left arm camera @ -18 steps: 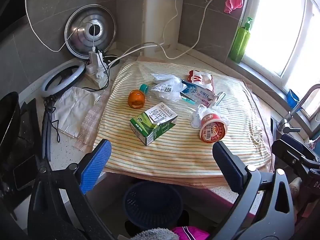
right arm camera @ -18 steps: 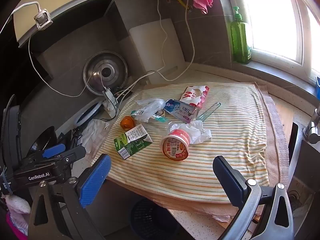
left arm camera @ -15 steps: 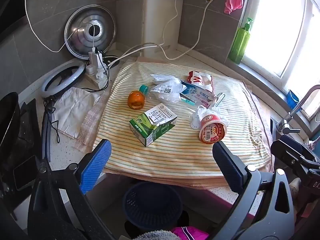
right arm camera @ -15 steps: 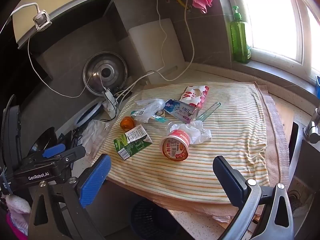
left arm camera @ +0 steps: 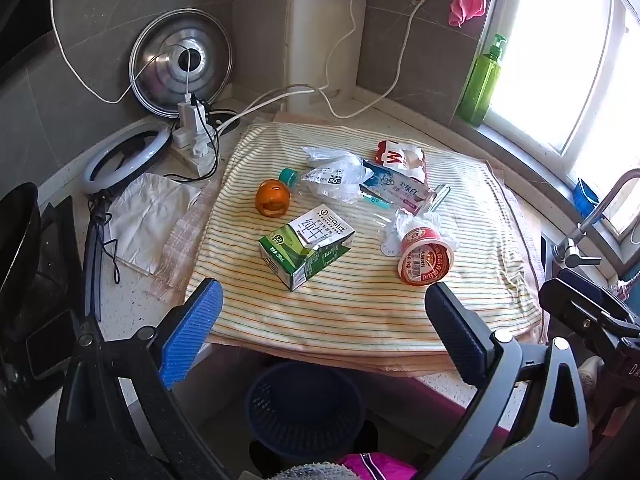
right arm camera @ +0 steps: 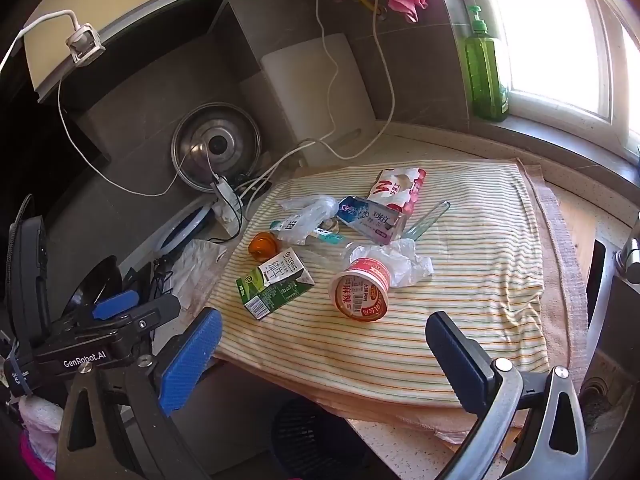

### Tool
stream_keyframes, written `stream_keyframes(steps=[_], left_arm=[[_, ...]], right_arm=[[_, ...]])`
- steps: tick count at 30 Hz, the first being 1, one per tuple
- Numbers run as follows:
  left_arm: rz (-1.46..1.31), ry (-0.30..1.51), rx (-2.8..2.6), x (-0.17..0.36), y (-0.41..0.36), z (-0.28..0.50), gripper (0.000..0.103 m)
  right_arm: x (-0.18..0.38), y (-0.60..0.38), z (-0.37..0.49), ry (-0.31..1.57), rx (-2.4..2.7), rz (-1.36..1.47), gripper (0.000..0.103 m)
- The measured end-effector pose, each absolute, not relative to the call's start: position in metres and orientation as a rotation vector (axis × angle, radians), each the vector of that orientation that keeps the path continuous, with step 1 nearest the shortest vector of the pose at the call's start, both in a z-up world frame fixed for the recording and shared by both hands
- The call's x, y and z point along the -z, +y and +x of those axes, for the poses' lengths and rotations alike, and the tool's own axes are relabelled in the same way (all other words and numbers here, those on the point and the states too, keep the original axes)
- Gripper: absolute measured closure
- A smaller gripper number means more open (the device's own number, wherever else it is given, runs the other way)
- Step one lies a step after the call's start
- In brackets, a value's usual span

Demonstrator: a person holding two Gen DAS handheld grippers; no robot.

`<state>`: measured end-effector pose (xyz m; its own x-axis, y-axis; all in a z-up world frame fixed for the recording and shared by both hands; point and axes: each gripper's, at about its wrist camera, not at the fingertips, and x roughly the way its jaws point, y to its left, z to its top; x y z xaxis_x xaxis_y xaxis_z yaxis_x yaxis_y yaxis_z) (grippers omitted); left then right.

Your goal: Collect trash

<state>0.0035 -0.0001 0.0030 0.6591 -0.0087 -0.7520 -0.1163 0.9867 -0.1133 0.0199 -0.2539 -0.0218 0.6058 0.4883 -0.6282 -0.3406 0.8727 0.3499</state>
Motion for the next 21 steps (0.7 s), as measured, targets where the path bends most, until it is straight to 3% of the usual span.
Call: stream_keyframes(steps=[21], left_arm=[[-0.147,0.846,-0.039,-0.011,-0.009,-0.004,0.0]], right_arm=[[0.019,-0.258,0.013,0.791,-0.485,0.209,0.0]])
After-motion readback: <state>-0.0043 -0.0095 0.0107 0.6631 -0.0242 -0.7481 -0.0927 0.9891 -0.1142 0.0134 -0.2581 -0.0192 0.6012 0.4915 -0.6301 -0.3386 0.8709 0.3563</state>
